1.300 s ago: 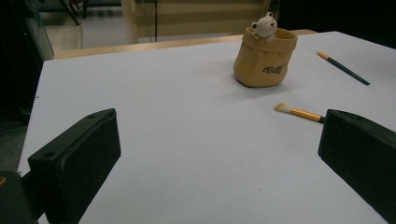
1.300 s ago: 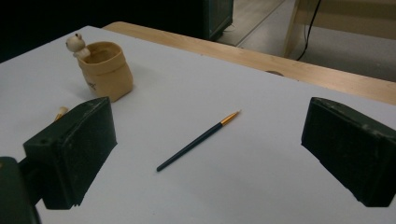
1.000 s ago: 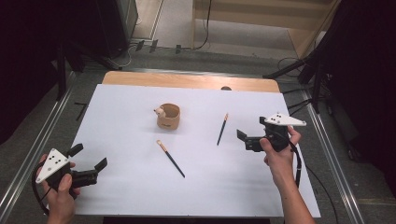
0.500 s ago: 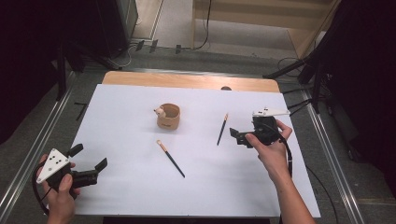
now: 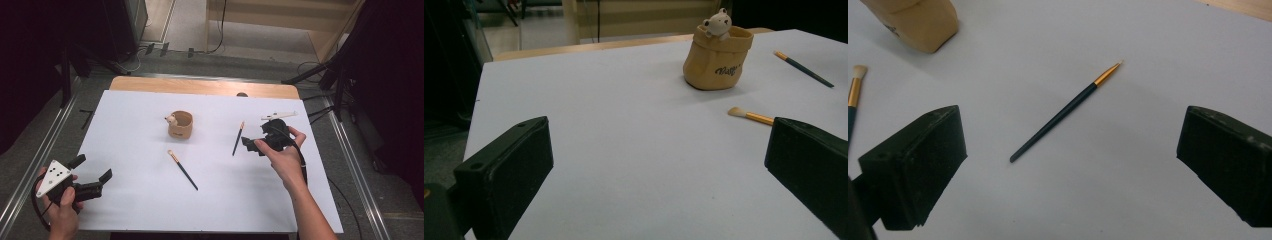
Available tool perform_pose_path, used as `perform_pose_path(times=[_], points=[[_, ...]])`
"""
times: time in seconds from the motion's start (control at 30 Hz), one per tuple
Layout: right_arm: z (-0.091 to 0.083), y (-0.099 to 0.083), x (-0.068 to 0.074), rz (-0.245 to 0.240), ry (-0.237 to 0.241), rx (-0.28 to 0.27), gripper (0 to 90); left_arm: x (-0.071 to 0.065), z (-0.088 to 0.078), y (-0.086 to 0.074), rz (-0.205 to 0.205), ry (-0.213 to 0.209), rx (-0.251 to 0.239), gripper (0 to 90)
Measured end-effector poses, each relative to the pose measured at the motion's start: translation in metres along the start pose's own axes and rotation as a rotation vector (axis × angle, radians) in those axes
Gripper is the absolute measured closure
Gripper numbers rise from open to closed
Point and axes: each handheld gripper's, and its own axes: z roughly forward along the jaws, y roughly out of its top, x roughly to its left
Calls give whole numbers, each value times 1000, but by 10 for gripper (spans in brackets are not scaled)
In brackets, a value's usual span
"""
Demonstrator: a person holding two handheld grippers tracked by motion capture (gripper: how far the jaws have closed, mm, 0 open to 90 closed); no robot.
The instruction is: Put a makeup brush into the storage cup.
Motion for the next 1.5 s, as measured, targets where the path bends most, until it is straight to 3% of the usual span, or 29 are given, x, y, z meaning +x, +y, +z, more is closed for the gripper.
perform_pose_path(times=[0.13, 0.23, 0.43, 0.93, 1.5], points=[[6, 5, 1, 10, -6, 40, 1, 0, 0, 0, 1, 0, 2, 0], [14, 12, 4, 21, -14, 103, 1, 0, 0, 0, 4, -1, 2, 0], [24, 18, 7, 44, -17, 159, 1, 0, 0, 0, 6, 0, 5, 0], [48, 39, 10, 91, -28, 266, 2, 0, 0, 0, 13, 1, 14, 0], [72, 59, 14, 103, -46, 387, 26, 0, 0, 0, 10, 2, 16, 0]])
